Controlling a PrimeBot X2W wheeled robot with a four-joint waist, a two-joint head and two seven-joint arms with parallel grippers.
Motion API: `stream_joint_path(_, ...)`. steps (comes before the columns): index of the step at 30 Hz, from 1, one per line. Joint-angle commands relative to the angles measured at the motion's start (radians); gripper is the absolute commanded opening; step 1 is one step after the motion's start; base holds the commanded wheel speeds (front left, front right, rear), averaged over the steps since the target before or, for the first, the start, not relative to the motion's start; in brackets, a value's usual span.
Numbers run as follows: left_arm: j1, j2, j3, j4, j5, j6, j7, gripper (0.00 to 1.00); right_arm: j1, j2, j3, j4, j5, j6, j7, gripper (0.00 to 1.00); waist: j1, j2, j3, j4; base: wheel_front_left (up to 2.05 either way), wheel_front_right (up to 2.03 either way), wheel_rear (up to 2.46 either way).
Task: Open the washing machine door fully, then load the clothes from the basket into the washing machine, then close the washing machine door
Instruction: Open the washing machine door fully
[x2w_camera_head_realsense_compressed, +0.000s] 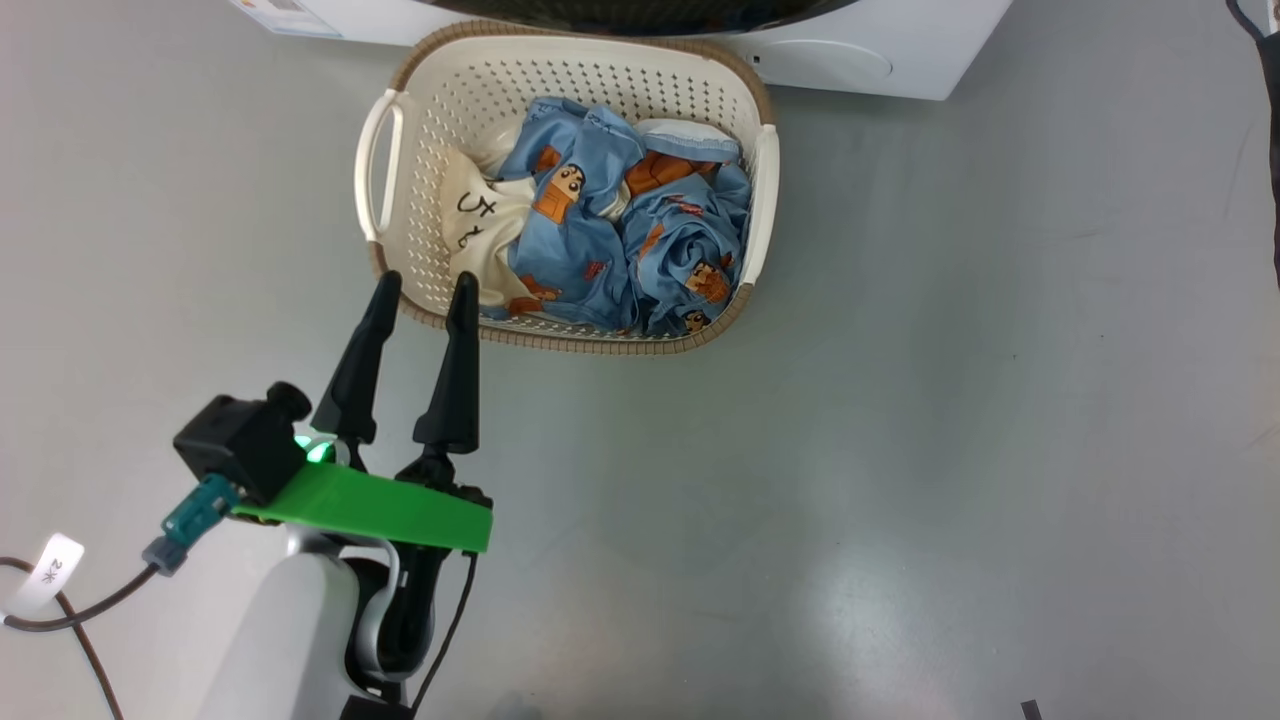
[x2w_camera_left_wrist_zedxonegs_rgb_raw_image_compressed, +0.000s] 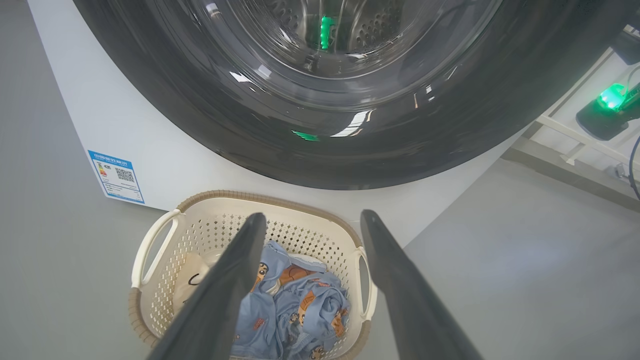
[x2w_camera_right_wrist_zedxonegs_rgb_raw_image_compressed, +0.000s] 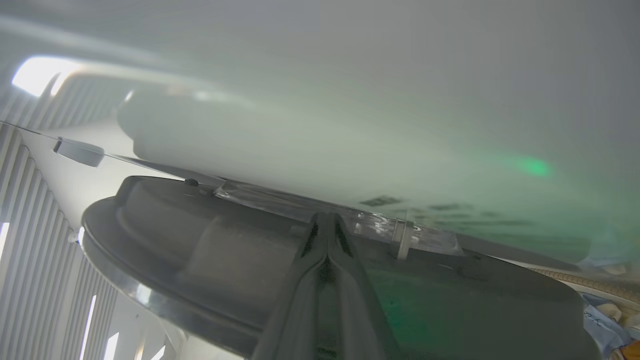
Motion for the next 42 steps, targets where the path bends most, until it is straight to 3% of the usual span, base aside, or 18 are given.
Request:
stream_joint_path(1, -0.010, 0.020, 0.026, -0.028, -0.005, -0.002, -0.006, 1.00, -0.012, 0.024, 0.007, -0.023, -0.017, 0.002, 0.009, 0.00, 0.0000, 0.0000, -0.002, 0.001, 0.00, 0.00, 0.00)
stream_joint_path(42, 0.126, 0.020, 0.045, 0.020, 0.029, -0.002, -0.006, 1.00, 0.361, 0.077, 0.135, -0.176, -0.087, 0.002, 0.133, 0.00, 0.0000, 0.0000, -0.230, 0.011, 0.00, 0.00, 0.00)
